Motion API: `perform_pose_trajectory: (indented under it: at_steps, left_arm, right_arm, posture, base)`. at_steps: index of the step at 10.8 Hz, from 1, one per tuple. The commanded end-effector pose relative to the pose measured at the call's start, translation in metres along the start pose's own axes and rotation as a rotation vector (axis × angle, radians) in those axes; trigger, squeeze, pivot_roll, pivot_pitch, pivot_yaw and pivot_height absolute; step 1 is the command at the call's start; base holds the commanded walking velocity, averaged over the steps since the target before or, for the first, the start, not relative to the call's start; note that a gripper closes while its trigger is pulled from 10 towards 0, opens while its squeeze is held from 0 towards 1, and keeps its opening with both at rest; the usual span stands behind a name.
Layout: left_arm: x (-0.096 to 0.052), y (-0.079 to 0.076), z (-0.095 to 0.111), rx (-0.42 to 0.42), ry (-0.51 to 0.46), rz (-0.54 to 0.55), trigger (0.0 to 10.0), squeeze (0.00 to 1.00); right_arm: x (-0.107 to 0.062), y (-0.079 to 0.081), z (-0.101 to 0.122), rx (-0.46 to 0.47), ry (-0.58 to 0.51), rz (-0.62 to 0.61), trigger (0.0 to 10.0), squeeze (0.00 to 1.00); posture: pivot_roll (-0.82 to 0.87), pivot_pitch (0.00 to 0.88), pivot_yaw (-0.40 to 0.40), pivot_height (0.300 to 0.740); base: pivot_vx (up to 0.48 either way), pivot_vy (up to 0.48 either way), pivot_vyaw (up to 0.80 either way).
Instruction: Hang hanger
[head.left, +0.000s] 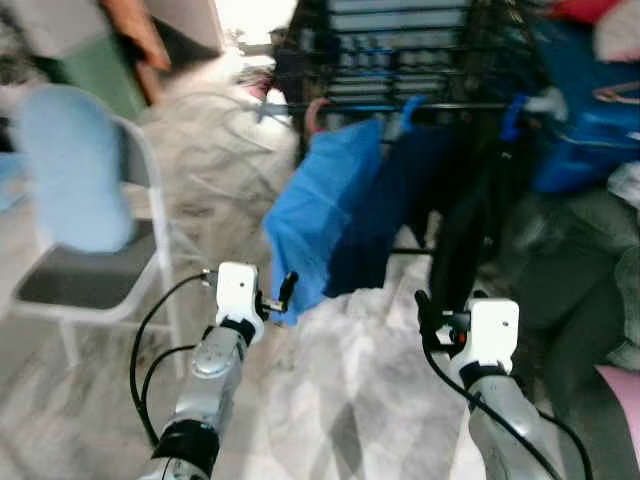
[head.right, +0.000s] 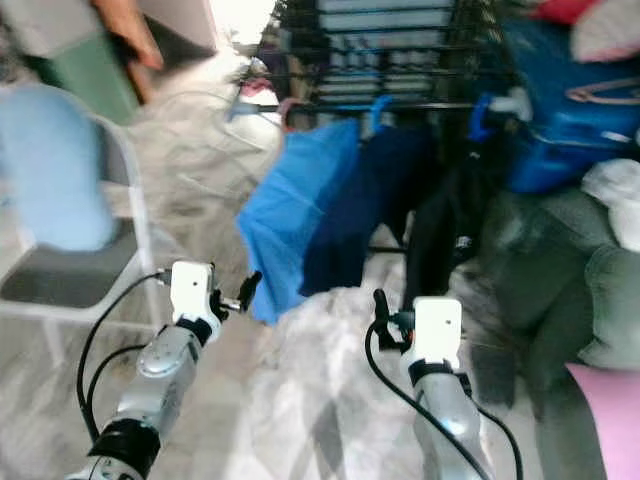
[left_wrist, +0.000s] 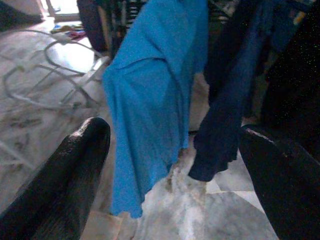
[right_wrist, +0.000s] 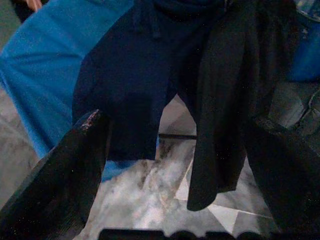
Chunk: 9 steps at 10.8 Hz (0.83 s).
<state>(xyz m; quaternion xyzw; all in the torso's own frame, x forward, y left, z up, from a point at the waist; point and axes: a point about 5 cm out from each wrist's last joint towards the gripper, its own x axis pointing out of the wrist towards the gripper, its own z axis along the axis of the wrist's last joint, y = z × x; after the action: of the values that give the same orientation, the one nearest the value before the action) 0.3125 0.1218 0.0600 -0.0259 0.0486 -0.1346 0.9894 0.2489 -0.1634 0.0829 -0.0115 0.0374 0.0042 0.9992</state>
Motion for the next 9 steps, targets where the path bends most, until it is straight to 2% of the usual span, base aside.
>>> perform_pose_trajectory:
  at_steps: [1,3,5,7,9]
  left_arm:
    - [0.0013,0.0005,0.0022,-0.006,-0.012,-0.003,10.0,0.0]
    - [0.0003,-0.0018,0.0,-0.018,-0.008,-0.015,10.0,0.0]
    - [-0.0014,-0.0044,-0.0024,-0.02,-0.007,-0.024,10.0,0.0]
    - [-0.0021,-0.0066,-0.0033,-0.023,-0.007,-0.033,10.0,0.0]
    - [-0.0035,-0.0076,-0.0058,-0.025,-0.001,-0.031,10.0,0.0]
  right_arm:
    - [-0.0023,-0.0003,0.0022,0.002,-0.001,-0.008,10.0,0.0]
    - [-0.0043,0.0009,0.0015,-0.004,0.005,-0.004,10.0,0.0]
    - [-0.0044,0.0,0.0007,-0.013,0.014,-0.002,10.0,0.0]
    - [-0.0036,-0.0009,0.002,-0.017,0.015,-0.003,10.0,0.0]
    - [-0.0047,0.0001,0.001,-0.023,0.021,0.008,10.0,0.0]
  posture:
    - [-0.27,0.074,0.079,0.74]
    - [-0.28,0.077,0.073,0.74]
    - [-0.27,0.077,0.065,0.74]
    - [-0.27,0.08,0.062,0.74]
    - [-0.27,0.086,0.057,0.74]
  base:
    - [0.281,0.0,-0.49]
    - [0.287,0.0,-0.48]
    - [0.311,0.0,0.0]
    - [0.319,0.0,-0.8]
    - [0.321,0.0,0.0]
